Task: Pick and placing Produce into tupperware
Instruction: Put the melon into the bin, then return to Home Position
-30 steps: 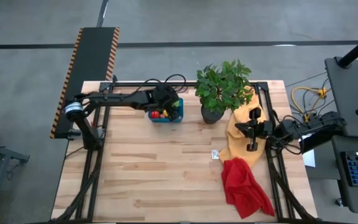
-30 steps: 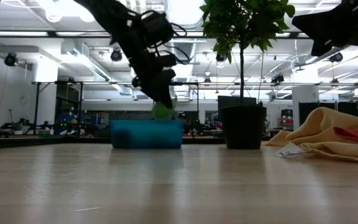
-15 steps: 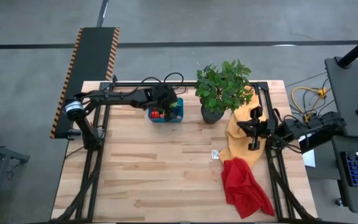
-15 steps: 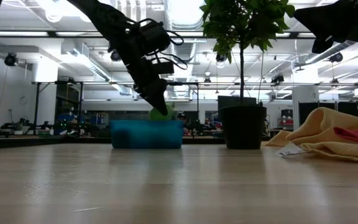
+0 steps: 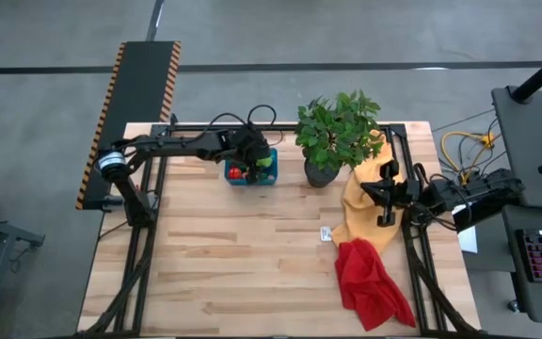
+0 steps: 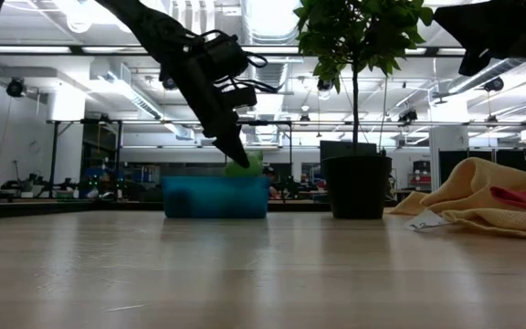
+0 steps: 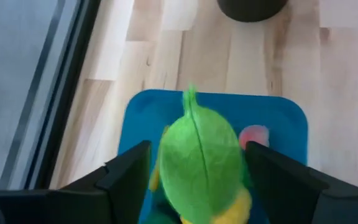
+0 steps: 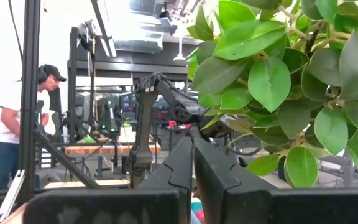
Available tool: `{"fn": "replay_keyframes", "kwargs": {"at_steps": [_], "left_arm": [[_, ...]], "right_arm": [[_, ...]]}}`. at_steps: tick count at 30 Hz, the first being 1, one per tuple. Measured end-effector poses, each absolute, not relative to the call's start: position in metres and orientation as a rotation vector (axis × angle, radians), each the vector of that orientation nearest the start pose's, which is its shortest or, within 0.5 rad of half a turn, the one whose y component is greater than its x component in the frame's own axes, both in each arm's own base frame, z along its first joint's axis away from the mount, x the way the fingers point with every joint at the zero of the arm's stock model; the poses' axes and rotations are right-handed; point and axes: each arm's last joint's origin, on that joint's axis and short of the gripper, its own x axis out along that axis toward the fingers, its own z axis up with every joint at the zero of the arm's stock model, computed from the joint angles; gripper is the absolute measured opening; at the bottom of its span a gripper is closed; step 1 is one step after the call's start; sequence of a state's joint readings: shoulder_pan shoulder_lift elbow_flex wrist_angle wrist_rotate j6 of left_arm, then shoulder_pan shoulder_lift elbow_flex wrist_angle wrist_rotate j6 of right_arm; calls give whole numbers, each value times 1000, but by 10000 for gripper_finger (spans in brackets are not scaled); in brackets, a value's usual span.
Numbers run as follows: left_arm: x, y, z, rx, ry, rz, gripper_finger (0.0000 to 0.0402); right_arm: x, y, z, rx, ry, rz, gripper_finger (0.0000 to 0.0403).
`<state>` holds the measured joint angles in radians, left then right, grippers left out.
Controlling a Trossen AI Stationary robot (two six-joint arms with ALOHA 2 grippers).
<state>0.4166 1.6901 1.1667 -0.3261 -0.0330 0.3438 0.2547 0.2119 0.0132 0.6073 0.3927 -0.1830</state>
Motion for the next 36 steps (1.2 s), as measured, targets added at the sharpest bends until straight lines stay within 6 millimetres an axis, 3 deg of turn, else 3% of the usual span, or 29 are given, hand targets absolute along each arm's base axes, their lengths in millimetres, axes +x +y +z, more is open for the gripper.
{"fn": "replay_keyframes", "kwargs": {"at_steps": [9, 13, 16, 20, 25, 27, 32, 36], "left_arm": [[325, 151, 224, 153, 893, 287, 335], [326, 148, 231, 142, 852, 256, 342], [328, 137, 249, 125, 710, 123, 337], [325, 121, 281, 117, 448, -152, 316], [312, 102, 312, 149, 259, -235, 268], [303, 92, 316, 180, 220, -201, 240], [277, 64, 323, 239, 111, 92, 162], [254, 37, 317, 241, 70, 140, 106]], "right_arm": [[101, 15, 206, -54, -365, -170, 9], [101, 15, 206, -54, -366, -170, 9], [101, 15, 206, -62, -365, -172, 9], [101, 15, 206, -63, -365, -173, 9], [101, 15, 206, -66, -360, -172, 9], [101, 15, 206, -63, -358, -172, 9], [103, 15, 203, -64, -333, -167, 9], [104, 16, 202, -65, -322, -166, 9]]}}
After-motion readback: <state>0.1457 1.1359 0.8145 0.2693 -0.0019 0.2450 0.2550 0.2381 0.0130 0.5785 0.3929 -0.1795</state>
